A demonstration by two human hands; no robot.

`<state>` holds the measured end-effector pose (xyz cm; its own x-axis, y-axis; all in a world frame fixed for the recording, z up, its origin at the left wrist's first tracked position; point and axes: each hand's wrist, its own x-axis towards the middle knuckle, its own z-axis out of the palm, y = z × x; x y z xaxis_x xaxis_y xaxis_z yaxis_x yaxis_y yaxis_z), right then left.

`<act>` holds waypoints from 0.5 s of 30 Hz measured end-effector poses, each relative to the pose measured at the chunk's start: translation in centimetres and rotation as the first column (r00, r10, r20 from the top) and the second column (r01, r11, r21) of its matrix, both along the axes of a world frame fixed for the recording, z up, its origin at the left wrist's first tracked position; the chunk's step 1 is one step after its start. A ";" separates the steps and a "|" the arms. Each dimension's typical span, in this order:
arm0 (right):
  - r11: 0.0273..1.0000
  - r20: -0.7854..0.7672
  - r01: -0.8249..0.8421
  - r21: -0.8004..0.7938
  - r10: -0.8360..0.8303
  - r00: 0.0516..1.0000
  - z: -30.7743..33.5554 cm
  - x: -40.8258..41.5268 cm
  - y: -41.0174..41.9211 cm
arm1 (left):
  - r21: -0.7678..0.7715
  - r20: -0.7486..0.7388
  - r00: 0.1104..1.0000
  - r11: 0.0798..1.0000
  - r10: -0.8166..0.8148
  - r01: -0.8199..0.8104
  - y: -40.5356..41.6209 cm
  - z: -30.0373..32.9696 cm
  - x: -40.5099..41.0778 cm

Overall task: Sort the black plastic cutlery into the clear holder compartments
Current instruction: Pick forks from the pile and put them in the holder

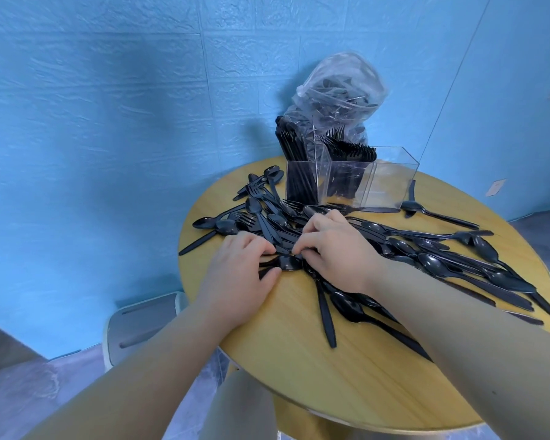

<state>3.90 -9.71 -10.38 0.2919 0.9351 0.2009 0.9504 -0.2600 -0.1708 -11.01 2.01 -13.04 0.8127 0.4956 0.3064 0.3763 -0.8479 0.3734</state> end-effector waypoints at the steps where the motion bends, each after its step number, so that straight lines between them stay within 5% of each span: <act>1: 0.999 0.010 0.012 -0.041 -0.011 1.000 0.0 -0.1 0.1 | 0.003 0.011 1.000 1.000 0.020 -0.020 0.0 0.0 0.0; 15: 0.973 0.092 0.216 -0.079 -0.209 0.974 0.4 1.4 -1.3 | 0.010 -0.053 0.998 0.999 0.041 -0.040 -0.1 0.1 0.0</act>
<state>5.30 -10.99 -9.99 0.4713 0.8686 0.1528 0.8818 -0.4677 -0.0613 -11.00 1.92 -12.96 0.8075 0.5257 0.2675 0.4295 -0.8349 0.3442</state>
